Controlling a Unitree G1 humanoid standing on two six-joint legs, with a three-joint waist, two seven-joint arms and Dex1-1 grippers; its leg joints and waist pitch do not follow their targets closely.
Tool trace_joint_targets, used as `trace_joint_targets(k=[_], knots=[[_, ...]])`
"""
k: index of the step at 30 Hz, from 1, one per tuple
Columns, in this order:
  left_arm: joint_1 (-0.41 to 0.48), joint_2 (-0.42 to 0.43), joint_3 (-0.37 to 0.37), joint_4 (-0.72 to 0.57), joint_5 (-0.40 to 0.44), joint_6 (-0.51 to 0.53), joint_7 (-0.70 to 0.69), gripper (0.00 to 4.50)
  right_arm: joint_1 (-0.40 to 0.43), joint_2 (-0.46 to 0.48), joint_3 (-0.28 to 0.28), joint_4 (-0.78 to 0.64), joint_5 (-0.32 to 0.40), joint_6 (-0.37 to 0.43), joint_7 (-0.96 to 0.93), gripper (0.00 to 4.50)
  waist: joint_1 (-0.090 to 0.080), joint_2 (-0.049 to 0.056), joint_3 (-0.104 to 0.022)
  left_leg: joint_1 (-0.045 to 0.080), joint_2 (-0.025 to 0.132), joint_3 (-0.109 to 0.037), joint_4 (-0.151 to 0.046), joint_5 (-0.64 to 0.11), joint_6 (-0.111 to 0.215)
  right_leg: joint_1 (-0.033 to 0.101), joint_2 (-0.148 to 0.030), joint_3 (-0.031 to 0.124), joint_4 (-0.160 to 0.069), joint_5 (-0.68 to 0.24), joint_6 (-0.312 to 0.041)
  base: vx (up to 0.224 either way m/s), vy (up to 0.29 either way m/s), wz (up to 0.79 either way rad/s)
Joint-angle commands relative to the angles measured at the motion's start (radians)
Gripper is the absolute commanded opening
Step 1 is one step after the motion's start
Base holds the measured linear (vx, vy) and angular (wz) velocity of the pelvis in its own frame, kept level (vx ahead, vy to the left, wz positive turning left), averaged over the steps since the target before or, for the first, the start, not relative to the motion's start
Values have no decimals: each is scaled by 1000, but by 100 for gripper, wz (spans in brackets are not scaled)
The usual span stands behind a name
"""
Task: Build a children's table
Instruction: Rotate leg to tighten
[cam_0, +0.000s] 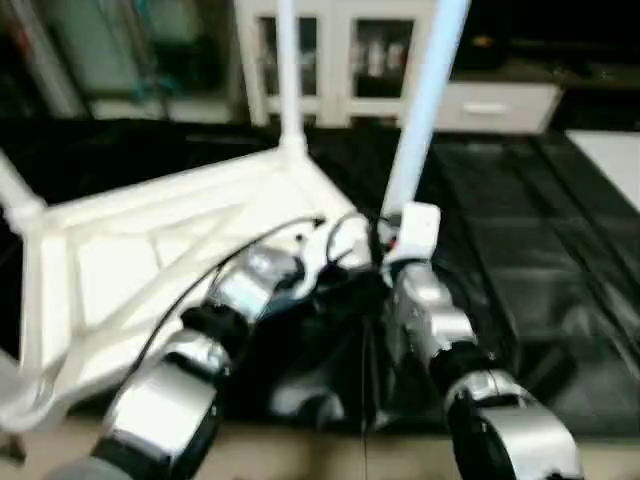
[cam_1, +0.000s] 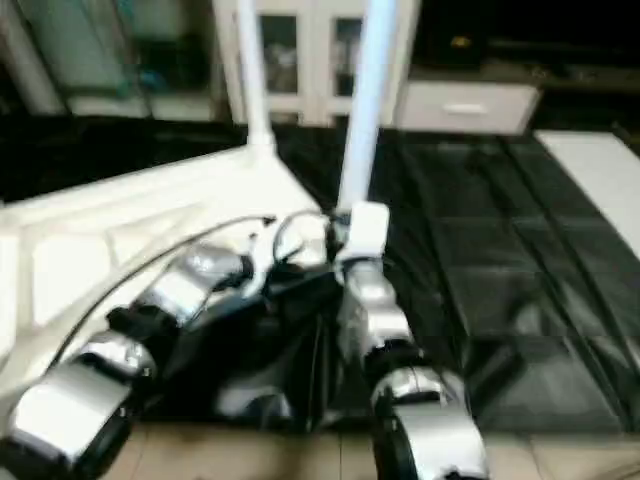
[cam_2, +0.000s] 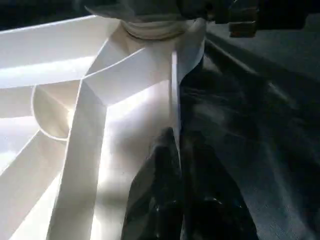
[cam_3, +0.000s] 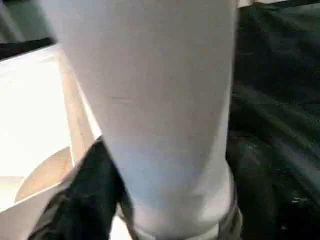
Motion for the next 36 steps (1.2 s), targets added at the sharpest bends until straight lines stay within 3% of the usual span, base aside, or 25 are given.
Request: trace_joint_targets(k=[1,2,3,5,6,7,9,11,15,16,17,19,20,24,27,32,34,36], knots=[[16,17,-14,2,6,8,-28,0,8,-19,-2,-15,16,-18,68,334,27,-24,-70,-39,-17,-12,-36,-219,65,48,-78,62,-147,-711,-57,106,-76,-18],[25,26,-16,-8,4,4,-42,0,18,-39,5,-40,19,-18,132,367,56,6,-98,-44,-2,-11,-39,31,65,40,-37,42,-96,-262,-116,106,-76,-18],[25,26,-16,-8,4,4,-42,0,18,-39,5,-40,19,-18,132,367,51,9,-97,-45,0,-12,-33,76,73,35,-26,39,-78,-104,-159,109,-67,-9],[35,33,-10,-16,-4,9,-55,0,30,-59,0,-76,35,-13,185,387,50,14,-97,-78,-15,-7,-22,100,73,51,-4,30,-57,162,-221,69,-28,-7],[45,47,-13,-28,-5,2,-77,0,46,-85,12,-122,48,13,274,398,47,14,-98,-64,-10,-2,-21,22,79,43,0,30,-60,194,-256,55,8,-8],[46,49,-14,-29,-5,1,-80,0,48,-87,13,-126,49,16,281,410,45,15,-97,-67,-9,-3,-24,-3,85,51,0,28,-60,189,-265,0,0,0],[58,67,-24,-45,-8,-11,-129,0,72,-134,39,-187,56,39,398,424,41,17,-95,-62,0,-5,-29,-61,84,50,-1,26,-67,118,-281,0,0,0],[70,83,-33,-57,-8,-24,-175,0,101,-190,77,-244,58,64,527,432,38,17,-91,-59,3,-3,-31,-103,88,51,0,26,-75,60,-274,0,0,0],[94,113,-51,-90,-15,-18,-245,0,153,-279,131,-347,74,112,717,447,38,15,-76,-49,9,1,-45,-216,64,49,-5,29,-99,-126,-248,0,0,0],[103,122,-59,-106,-22,-15,-277,0,169,-306,142,-384,88,139,773,447,39,6,-76,-49,9,1,-50,-238,54,50,-9,30,-105,-199,-228,0,0,0],[109,128,-66,-120,-25,-9,-299,0,180,-327,152,-409,91,148,816,447,41,9,-75,-46,11,0,-51,-245,48,48,-13,33,-108,-239,-216,0,0,0],[121,143,-79,-143,-28,-5,-340,0,193,-361,166,-435,92,154,878,447,47,-1,-77,-45,13,1,-51,-228,47,45,-14,34,-108,-242,-213,0,0,0],[134,160,-92,-170,-28,1,-378,0,201,-390,175,-453,94,162,928,447,50,3,-80,-46,14,-1,-49,-209,48,46,-16,35,-104,-217,-218,0,0,0],[175,210,-130,-259,-26,25,-499,0,232,-467,213,-513,123,223,1106,447,58,1,-83,-49,15,1,-42,-145,73,49,-11,33,-88,-94,-255,0,0,0],[175,210,-130,-259,-26,25,-499,0,232,-467,213,-513,123,223,1106,447,62,0,-82,-48,14,3,-41,-155,71,45,-11,32,-90,-105,-263,0,0,0],[175,211,-131,-260,-26,25,-501,0,233,-468,214,-513,123,223,1110,447,71,0,-82,-42,15,3,-44,-187,46,42,-14,35,-95,-172,-243,0,0,0],[186,227,-150,-278,-19,23,-538,0,245,-485,249,-519,113,228,1173,447,70,6,-85,-44,16,2,-42,-178,46,44,-11,34,-91,-132,-249,0,0,0],[185,235,-171,-270,-8,13,-561,0,255,-490,287,-517,89,225,1213,431,70,2,-86,-47,14,4,-40,-159,55,45,-9,34,-87,-94,-254,0,0,0]])
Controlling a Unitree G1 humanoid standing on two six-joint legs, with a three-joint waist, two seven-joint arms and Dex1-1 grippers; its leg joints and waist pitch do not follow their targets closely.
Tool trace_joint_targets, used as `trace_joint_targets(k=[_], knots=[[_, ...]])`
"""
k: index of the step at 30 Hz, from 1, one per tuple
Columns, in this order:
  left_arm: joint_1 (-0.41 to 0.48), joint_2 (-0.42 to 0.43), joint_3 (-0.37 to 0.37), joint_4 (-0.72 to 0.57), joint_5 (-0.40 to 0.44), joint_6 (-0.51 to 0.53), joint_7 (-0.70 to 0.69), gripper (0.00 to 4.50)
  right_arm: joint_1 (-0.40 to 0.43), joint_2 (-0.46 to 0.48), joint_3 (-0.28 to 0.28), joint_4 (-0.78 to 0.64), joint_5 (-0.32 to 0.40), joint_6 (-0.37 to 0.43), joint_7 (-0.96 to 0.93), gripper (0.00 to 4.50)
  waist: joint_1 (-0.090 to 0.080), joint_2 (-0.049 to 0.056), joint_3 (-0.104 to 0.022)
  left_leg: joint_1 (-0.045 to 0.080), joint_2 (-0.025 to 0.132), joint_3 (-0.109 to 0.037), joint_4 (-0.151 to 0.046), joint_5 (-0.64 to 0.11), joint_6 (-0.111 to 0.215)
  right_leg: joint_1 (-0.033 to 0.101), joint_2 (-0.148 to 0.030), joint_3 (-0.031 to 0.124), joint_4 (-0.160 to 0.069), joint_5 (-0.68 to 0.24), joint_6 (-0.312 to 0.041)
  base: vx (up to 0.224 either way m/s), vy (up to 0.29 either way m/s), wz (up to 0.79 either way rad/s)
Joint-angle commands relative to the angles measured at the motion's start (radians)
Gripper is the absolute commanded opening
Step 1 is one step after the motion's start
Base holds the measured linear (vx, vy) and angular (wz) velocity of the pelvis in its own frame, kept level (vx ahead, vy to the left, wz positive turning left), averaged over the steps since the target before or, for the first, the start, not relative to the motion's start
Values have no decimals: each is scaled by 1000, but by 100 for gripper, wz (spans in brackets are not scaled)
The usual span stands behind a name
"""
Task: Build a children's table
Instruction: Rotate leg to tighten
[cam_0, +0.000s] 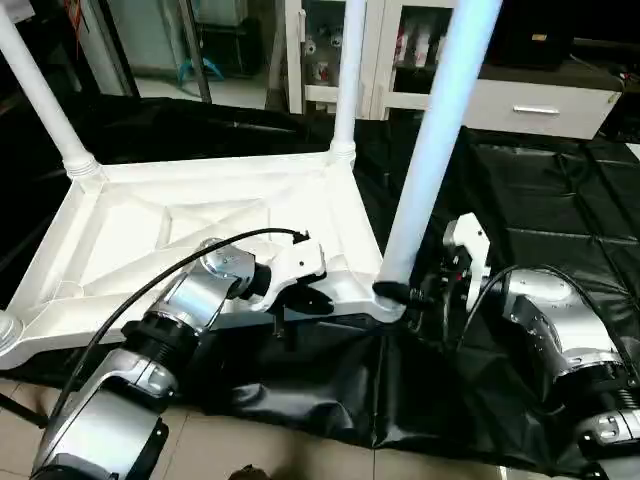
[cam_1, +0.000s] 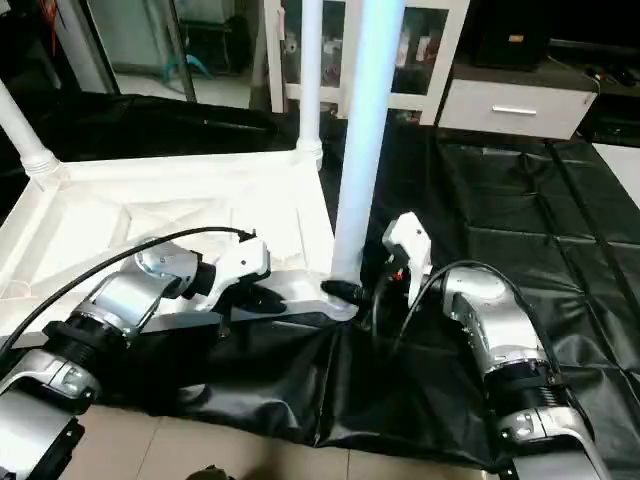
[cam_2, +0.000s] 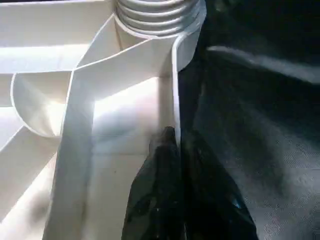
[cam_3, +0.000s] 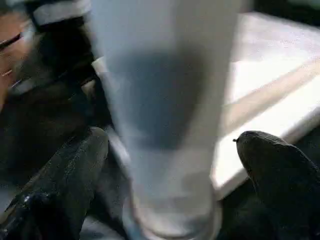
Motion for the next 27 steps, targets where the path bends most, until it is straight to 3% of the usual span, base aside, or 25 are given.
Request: trace_joint_targets(k=[1,8,10,11,14,18,21,22,27], knots=[[42,9,-92,47,58,11,-56,0,9,-7,36,-3,-24,-2,39,431,-1,-17,-63,-1,-3,20,-53,-191,66,60,-34,36,-64,-111,-234,0,0,0],[49,5,-89,8,51,47,-51,0,-8,-9,49,47,-51,-25,61,369,2,-20,-59,5,-1,21,-60,-249,52,56,-40,37,-74,-217,-216,0,0,0],[50,6,-91,-3,49,56,-53,0,-16,-10,48,54,-49,-22,69,350,2,-26,-60,6,-1,20,-61,-254,51,57,-40,37,-75,-229,-209,0,0,0],[50,8,-89,-8,48,62,-53,0,-25,-9,49,61,-45,-21,80,346,2,-35,-61,5,-1,21,-61,-242,54,59,-40,36,-73,-218,-207,0,0,0],[51,14,-85,-12,47,64,-50,0,-31,-9,57,71,-55,-29,95,314,3,-30,-64,4,0,20,-59,-220,59,57,-40,36,-68,-183,-213,0,0,0],[55,22,-83,-21,48,69,-45,0,-40,-8,59,87,-67,-41,108,280,3,-35,-65,5,-1,21,-59,-227,57,59,-40,35,-66,-154,-223,0,0,0],[56,27,-85,-23,52,71,-39,0,-45,-15,71,110,-89,-65,120,254,4,-36,-64,5,-2,22,-59,-232,56,58,-41,35,-68,-172,-219,0,0,0],[56,27,-85,-23,53,70,-38,0,-45,-17,75,114,-94,-70,121,246,4,-29,-65,6,-1,21,-59,-235,53,58,-41,35,-67,-173,-219,0,0,0],[49,18,-91,-6,60,52,-26,0,-27,-6,79,114,-110,-79,103,223,0,-35,-63,8,-1,22,-62,-256,51,58,-39,36,-72,-197,-210,0,0,0]])
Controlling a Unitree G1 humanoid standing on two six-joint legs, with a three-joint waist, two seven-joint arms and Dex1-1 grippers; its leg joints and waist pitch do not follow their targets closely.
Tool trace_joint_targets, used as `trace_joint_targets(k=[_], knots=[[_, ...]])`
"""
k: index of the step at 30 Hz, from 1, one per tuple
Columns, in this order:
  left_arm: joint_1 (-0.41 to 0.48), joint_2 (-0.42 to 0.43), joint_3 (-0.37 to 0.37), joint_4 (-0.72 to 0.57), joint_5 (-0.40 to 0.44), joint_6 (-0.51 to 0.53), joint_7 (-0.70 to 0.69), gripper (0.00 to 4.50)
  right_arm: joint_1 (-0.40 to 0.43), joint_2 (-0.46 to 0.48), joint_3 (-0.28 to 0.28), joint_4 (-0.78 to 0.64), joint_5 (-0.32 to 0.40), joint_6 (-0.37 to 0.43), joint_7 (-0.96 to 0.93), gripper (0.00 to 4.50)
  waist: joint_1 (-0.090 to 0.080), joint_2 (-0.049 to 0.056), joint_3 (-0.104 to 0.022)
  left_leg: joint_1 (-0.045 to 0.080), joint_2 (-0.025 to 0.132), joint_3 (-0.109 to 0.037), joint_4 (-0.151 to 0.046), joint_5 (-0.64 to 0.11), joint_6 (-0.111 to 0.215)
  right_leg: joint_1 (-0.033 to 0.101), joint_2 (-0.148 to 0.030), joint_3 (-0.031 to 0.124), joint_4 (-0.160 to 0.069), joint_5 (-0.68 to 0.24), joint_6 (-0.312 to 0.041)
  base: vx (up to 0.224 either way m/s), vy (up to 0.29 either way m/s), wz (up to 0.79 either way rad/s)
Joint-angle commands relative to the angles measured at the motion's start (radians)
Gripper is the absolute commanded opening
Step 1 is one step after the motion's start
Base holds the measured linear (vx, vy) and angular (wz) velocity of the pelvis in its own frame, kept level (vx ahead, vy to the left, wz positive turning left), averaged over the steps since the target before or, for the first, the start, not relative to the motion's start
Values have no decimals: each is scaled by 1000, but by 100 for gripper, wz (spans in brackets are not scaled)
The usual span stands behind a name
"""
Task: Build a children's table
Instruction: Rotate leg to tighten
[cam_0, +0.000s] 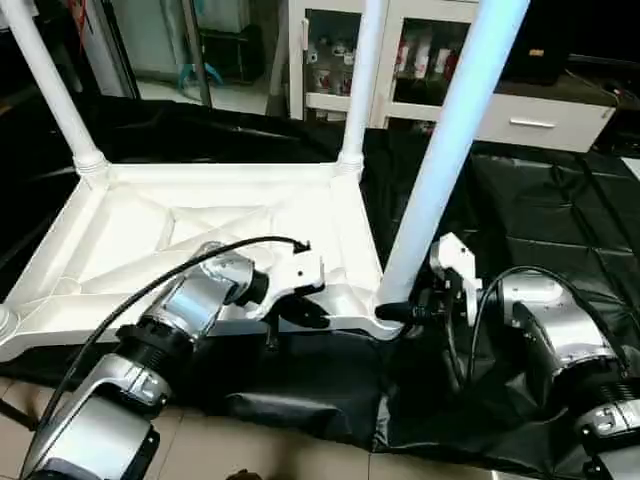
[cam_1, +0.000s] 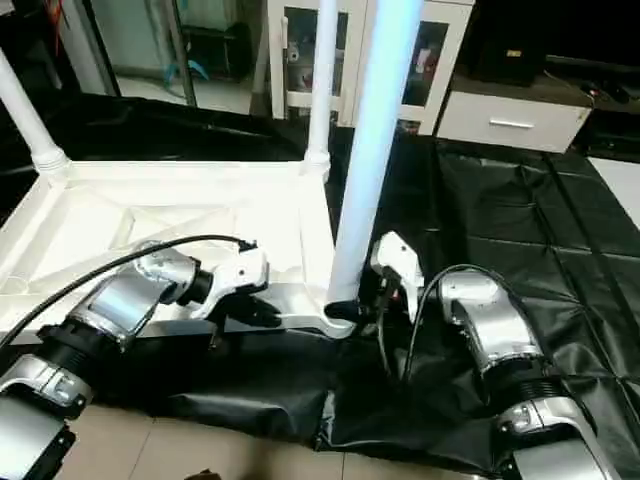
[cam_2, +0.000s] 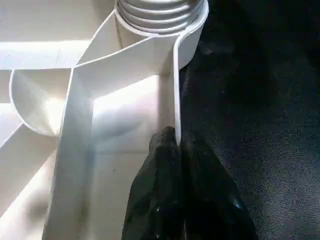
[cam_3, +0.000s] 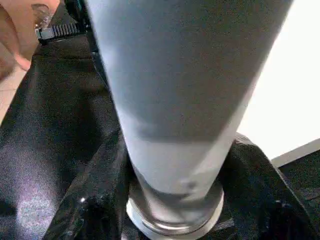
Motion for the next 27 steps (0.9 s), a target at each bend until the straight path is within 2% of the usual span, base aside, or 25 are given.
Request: trace_joint_targets(k=[1,4,6,9,11,12,13,14,15,16,17,19,20,21,22,23,24,25,26,27], knots=[[28,3,-63,42,53,11,-4,0,21,3,32,6,-28,11,17,217,-1,-9,-49,0,1,16,-61,-255,49,51,-32,36,-72,-195,-212,0,0,0],[10,-28,-41,70,44,15,45,0,40,36,13,32,-33,15,-62,213,-3,-11,-45,2,1,15,-67,-292,40,50,-33,36,-79,-255,-196,0,0,0],[2,-46,-26,88,39,20,79,0,41,56,1,62,-39,18,-113,212,-6,-9,-38,7,-1,13,-73,-358,25,45,-36,35,-91,-364,-168,0,0,0],[-9,-69,-11,106,33,31,119,0,30,89,-30,102,-27,46,-187,210,-13,-12,-33,20,-3,10,-76,-443,13,35,-38,33,-109,-500,-129,0,0,0],[-22,-93,9,125,25,39,161,0,20,122,-52,125,-17,73,-251,209,-23,-9,-23,33,-7,-1,-79,-529,1,27,-40,21,-130,-641,-77,0,0,0],[-28,-103,19,133,20,43,177,0,16,135,-60,133,-15,83,-277,209,-30,-9,-25,38,-10,-6,-77,-554,-5,26,-41,13,-138,-675,-58,0,0,0],[-28,-103,19,133,20,43,177,0,16,135,-60,133,-15,83,-277,209,-34,-7,-26,38,-10,-8,-78,-559,-5,28,-41,9,-141,-680,-52,-57,19,-10],[-34,-111,27,141,18,45,194,0,14,150,-67,138,-11,93,-300,208,-41,-7,-30,26,-9,-15,-84,-551,-2,44,-43,1,-142,-665,-41,-57,19,-10],[-44,-123,37,156,17,47,223,0,12,175,-73,143,-18,98,-354,208,-43,2,-29,21,-5,-18,-93,-553,-1,50,-41,-4,-144,-631,-41,-52,37,-19],[-52,-133,43,169,21,46,250,0,12,198,-79,145,-24,108,-403,207,-47,6,-30,25,-5,-22,-95,-570,-4,49,-41,-9,-147,-610,-46,-43,44,-19],[-54,-136,45,174,22,46,259,0,12,205,-80,146,-26,109,-418,207,-51,6,-29,24,-5,-23,-97,-581,-5,48,-40,-11,-149,-602,-47,-43,44,-19],[-72,-158,56,206,29,46,316,0,3,260,-101,172,-43,120,-557,207,-63,15,-26,33,-3,-26,-101,-644,-6,47,-35,-24,-156,-582,-51,0,0,0],[-91,-179,66,238,35,46,365,0,-13,313,-129,209,-54,129,-702,207,-74,20,-23,46,-2,-29,-102,-694,-7,43,-33,-39,-164,-581,-50,0,0,0],[-94,-183,68,244,36,47,375,0,-16,322,-135,216,-56,131,-728,207,-87,31,-16,48,2,-32,-110,-750,-11,46,-25,-54,-167,-567,-45,0,0,0],[-106,-196,75,264,41,47,409,0,-29,353,-155,243,-59,131,-821,207,-93,41,-16,47,8,-38,-118,-790,-15,53,-22,-62,-160,-546,-44,-67,26,-12],[-119,-209,82,284,46,47,446,0,-43,382,-179,271,-52,127,-902,207,-93,50,-10,9,31,-40,-158,-877,-9,95,-8,-62,-97,-463,-52,-67,26,-12],[-125,-214,85,293,48,46,462,0,-50,396,-190,285,-48,125,-942,207,-72,59,-6,-45,56,-34,-210,-944,-8,140,1,-48,17,-363,-69,-110,-1,-1],[-141,-225,90,315,54,40,500,0,-74,427,-215,321,-38,113,-1030,207,-15,73,-10,-45,49,27,-225,-982,5,107,20,-20,80,-154,-84,-53,-73,10],[-151,-233,96,332,57,34,524,0,-92,448,-231,346,-31,108,-1079,207,-51,-20,-21,63,-7,10,-105,-737,0,25,-34,46,-56,-612,-29,-53,-73,10],[-161,-240,100,349,60,27,547,0,-113,466,-245,368,-31,96,-1136,206,-52,-38,3,129,-56,5,78,-423,11,-77,-118,26,-215,-1114,-10,53,-106,-4]])
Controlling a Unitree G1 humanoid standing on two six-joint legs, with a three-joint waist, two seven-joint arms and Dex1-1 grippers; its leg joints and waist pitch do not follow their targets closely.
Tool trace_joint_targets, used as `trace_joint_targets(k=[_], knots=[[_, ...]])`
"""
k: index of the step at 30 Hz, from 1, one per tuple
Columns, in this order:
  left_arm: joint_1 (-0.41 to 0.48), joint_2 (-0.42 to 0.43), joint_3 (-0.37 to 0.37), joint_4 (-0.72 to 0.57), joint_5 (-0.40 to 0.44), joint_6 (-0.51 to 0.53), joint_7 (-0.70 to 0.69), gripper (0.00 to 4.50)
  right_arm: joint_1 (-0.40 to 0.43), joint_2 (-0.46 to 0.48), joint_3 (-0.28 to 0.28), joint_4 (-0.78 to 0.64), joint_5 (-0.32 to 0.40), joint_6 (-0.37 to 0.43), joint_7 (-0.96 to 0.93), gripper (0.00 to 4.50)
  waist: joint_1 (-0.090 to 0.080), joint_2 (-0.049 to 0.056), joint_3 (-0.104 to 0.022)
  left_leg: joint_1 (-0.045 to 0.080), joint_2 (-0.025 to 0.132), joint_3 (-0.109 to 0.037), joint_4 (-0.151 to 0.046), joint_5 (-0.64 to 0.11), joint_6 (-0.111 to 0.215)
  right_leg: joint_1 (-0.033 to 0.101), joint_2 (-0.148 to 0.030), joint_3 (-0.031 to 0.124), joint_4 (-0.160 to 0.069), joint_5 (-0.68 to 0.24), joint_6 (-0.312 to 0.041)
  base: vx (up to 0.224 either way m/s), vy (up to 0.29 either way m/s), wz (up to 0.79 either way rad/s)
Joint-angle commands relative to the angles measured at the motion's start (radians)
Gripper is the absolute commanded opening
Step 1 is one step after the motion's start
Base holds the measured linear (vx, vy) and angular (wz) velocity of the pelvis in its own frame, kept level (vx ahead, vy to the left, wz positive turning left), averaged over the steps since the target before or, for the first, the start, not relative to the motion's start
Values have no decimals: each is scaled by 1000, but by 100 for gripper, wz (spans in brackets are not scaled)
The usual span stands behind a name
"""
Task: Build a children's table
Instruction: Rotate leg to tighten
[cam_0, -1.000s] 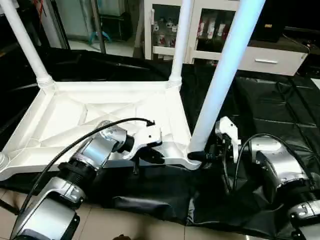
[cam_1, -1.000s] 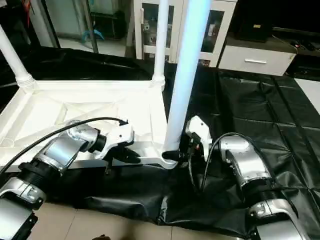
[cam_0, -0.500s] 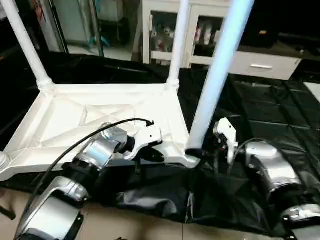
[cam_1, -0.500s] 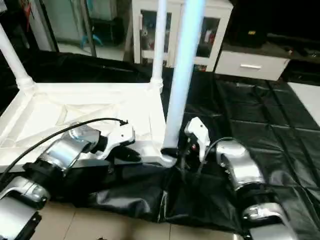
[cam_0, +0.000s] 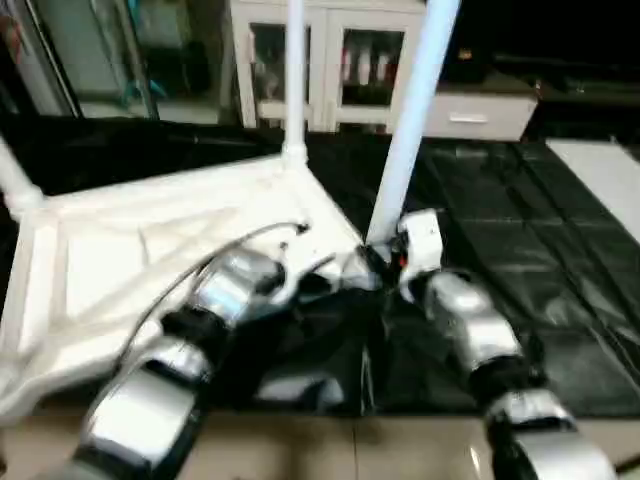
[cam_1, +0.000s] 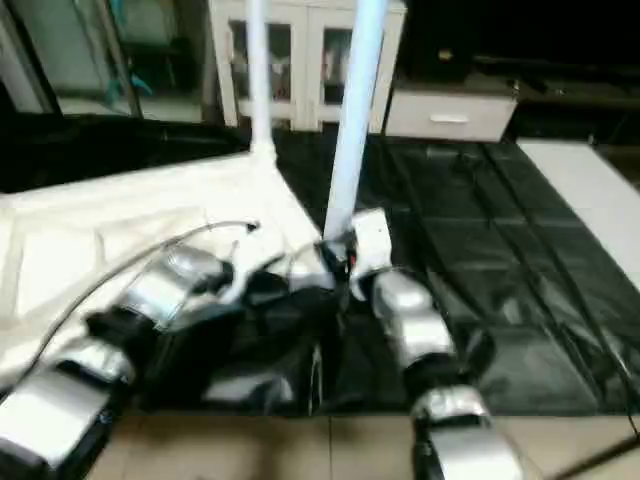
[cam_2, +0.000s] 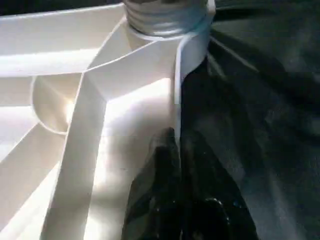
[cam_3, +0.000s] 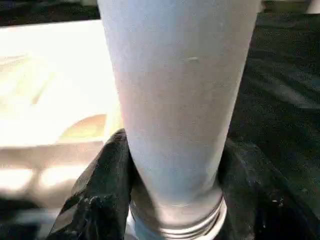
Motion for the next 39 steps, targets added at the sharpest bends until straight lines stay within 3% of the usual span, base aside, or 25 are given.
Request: trace_joint_targets(k=[1,2,3,4,5,6,7,8,9,11,15,18,19,21,22,23,24,26,29,30,31,32,36,38,39], knots=[[-29,-34,5,34,8,-20,63,0,-1,47,-27,135,14,33,-133,206,8,-5,-28,19,-31,-32,38,-272,25,-20,-127,41,-237,-1031,-27,109,-15,-38],[-43,-47,15,63,7,-35,98,0,-33,68,-41,173,2,0,-194,206,17,29,-40,-55,3,-60,-69,-243,-12,58,-93,29,-178,-802,-36,109,-15,-38],[-45,-50,17,68,6,-38,103,0,-40,72,-43,181,0,-9,-203,206,17,40,-53,-48,3,-62,-85,-277,-37,51,-59,13,-160,-655,-40,69,35,-34],[-49,-57,21,77,2,-44,111,0,-55,88,-59,200,9,-39,-217,206,15,55,-65,-21,5,-59,-86,-308,-65,29,-36,9,-147,-385,-89,0,0,0],[-49,-58,21,77,3,-45,112,0,-61,98,-75,205,25,-56,-218,206,18,50,-66,-17,6,-47,-90,-288,-57,30,-29,14,-140,-213,-144,0,0,0],[-50,-60,21,82,4,-48,115,0,-65,104,-86,208,31,-64,-225,206,16,45,-56,-18,5,-37,-93,-301,-40,26,-21,17,-143,-197,-174,0,0,0],[-50,-61,22,84,3,-52,110,0,-69,110,-92,207,38,-76,-208,206,14,40,-51,-18,4,-33,-95,-333,-30,25,-19,16,-149,-256,-171,0,0,0],[-52,-63,23,89,2,-56,110,0,-74,118,-102,207,53,-88,-173,206,12,39,-47,-10,2,-31,-95,-408,-24,15,-22,18,-164,-402,-148,0,0,0],[-52,-63,22,91,0,-63,107,0,-74,119,-104,201,57,-101,-151,262,13,37,-52,-12,2,-32,-96,-410,-15,18,-29,22,-169,-449,-129,0,0,0],[-49,-59,21,89,-3,-76,79,0,-74,105,-96,190,50,-134,-123,262,16,44,-57,-18,6,-31,-101,-353,-11,22,-30,25,-169,-395,-126,0,0,0],[-34,-28,4,90,6,-105,8,0,-73,38,-103,148,43,-174,-54,302,20,43,-58,-24,9,-24,-99,-301,0,24,-29,28,-164,-326,-150,0,0,0],[-17,-7,-10,70,4,-130,-49,0,-43,-9,-92,55,65,-136,75,326,29,40,-66,-24,12,-13,-86,-200,29,27,-22,31,-141,-114,-214,0,0,0],[-11,0,-12,64,3,-127,-63,0,-29,-26,-85,18,73,-115,134,339,28,40,-74,-27,10,-12,-76,-135,46,33,-19,31,-124,4,-243,68,9,8],[3,19,-19,48,1,-134,-99,0,14,-76,-48,-77,91,-58,277,346,30,44,-80,-39,6,-13,-66,-42,88,42,-12,26,-109,168,-264,62,18,4],[12,32,-26,35,0,-141,-129,0,46,-111,-20,-146,108,-17,365,351,28,41,-79,-43,1,-11,-62,-42,110,42,-7,23,-107,204,-270,0,0,0],[30,61,-41,2,-4,-145,-203,0,121,-210,50,-303,139,54,534,364,28,40,-78,-40,2,-10,-63,-51,118,44,-6,23,-109,202,-271,0,0,0],[36,71,-46,-9,-6,-143,-229,0,145,-249,76,-349,143,72,587,375,37,37,-81,-34,8,-8,-55,-36,139,41,-7,25,-107,232,-271,0,0,0],[44,91,-51,-26,-6,-136,-271,0,192,-333,119,-435,151,90,705,387,38,36,-79,-45,9,-9,-52,-17,153,44,-10,23,-102,236,-274,0,0,0],[75,139,-83,-82,-17,-152,-408,0,240,-438,127,-508,186,141,859,420,36,30,-72,-42,12,-4,-60,-113,135,45,-18,23,-117,73,-269,0,0,0],[80,145,-88,-91,-18,-154,-425,0,243,-447,126,-513,185,146,873,420,38,31,-71,-41,15,-4,-61,-124,131,43,-22,26,-118,48,-269,0,0,0],[93,158,-99,-113,-19,-148,-448,0,250,-463,128,-518,180,145,897,420,35,23,-66,-43,16,-1,-65,-152,119,38,-21,27,-124,-13,-265,0,0,0],[109,168,-110,-139,-18,-135,-464,0,260,-479,135,-545,185,169,916,420,36,21,-66,-38,20,0,-68,-172,97,32,-24,29,-127,-79,-253,0,0,0],[129,177,-123,-173,-12,-123,-477,0,271,-496,170,-590,182,184,935,420,38,22,-63,-30,24,7,-71,-184,78,23,-24,35,-129,-105,-244,0,0,0],[158,184,-134,-232,-15,-95,-506,0,265,-499,184,-586,153,174,923,420,33,3,-61,-39,20,7,-75,-183,65,30,-24,35,-129,-135,-219,0,0,0],[161,185,-134,-240,-15,-91,-508,0,264,-502,185,-585,152,175,925,420,35,11,-63,-39,20,4,-77,-180,57,29,-24,37,-128,-159,-204,0,0,0]])
